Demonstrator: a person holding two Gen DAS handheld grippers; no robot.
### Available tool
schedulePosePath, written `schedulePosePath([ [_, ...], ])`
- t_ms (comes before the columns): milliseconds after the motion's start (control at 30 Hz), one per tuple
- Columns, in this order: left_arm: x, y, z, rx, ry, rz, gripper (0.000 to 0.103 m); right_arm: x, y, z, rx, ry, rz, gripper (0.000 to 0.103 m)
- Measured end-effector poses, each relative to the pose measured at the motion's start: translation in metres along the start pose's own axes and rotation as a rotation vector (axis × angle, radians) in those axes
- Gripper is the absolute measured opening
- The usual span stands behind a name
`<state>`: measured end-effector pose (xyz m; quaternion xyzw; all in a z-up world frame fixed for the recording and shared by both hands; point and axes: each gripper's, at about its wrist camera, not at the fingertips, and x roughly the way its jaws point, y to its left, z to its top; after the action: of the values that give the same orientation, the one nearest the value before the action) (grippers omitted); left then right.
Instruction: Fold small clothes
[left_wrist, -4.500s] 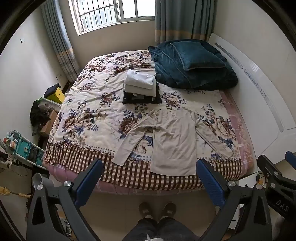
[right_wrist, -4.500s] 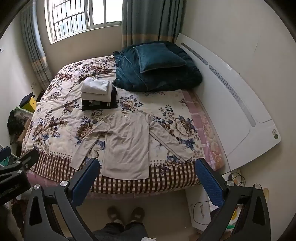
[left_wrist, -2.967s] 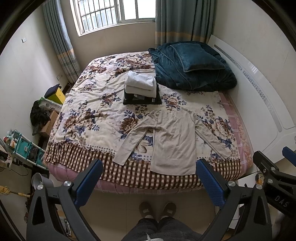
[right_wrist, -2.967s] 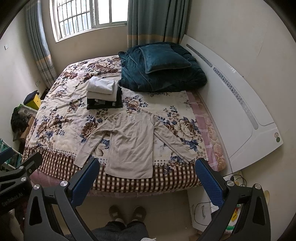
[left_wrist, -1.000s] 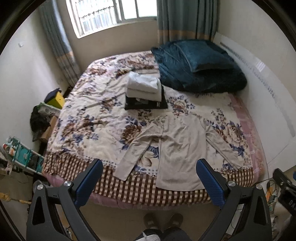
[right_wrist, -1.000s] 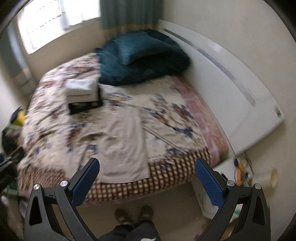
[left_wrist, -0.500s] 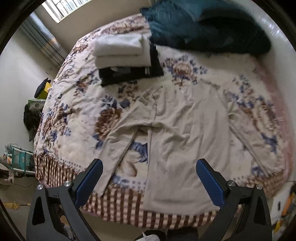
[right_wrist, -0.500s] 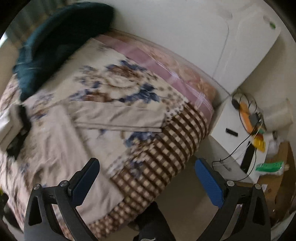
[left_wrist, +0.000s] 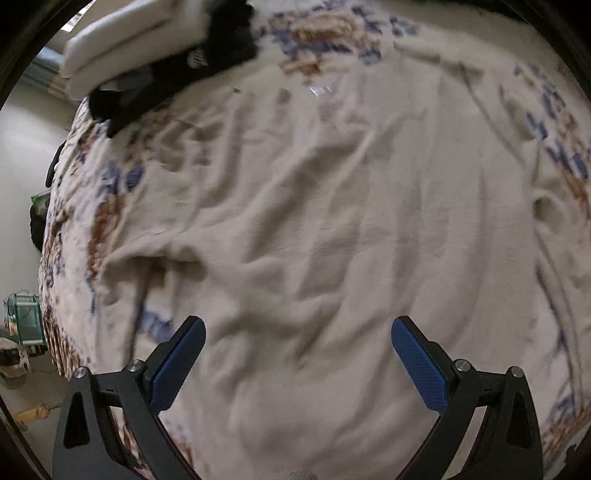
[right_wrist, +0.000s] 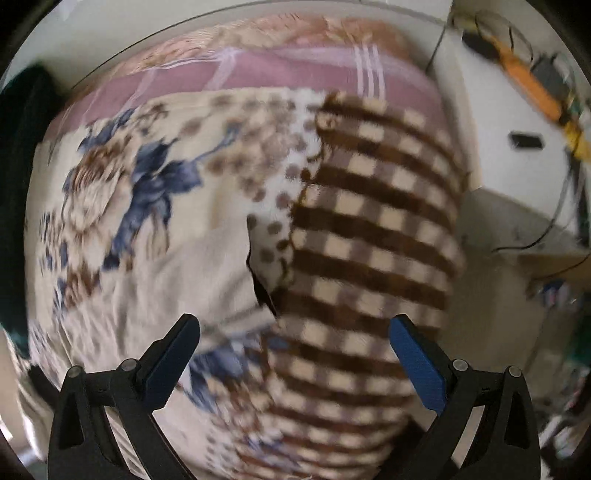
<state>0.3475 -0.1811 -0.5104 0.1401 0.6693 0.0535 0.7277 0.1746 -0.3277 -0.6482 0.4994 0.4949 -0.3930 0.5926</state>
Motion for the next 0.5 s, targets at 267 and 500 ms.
schedulePosePath([
  [267,0.026,-0.01,0.018,0.016,-0.027,-0.021,0.103,0.037,0.037,0.0,-0.006,-0.128,-0.011,0.05],
  [500,0.014,0.018,0.02,0.005,-0.084,-0.038,0.103,-0.002,0.099,-0.025,-0.14,-0.214,0.039,0.006],
])
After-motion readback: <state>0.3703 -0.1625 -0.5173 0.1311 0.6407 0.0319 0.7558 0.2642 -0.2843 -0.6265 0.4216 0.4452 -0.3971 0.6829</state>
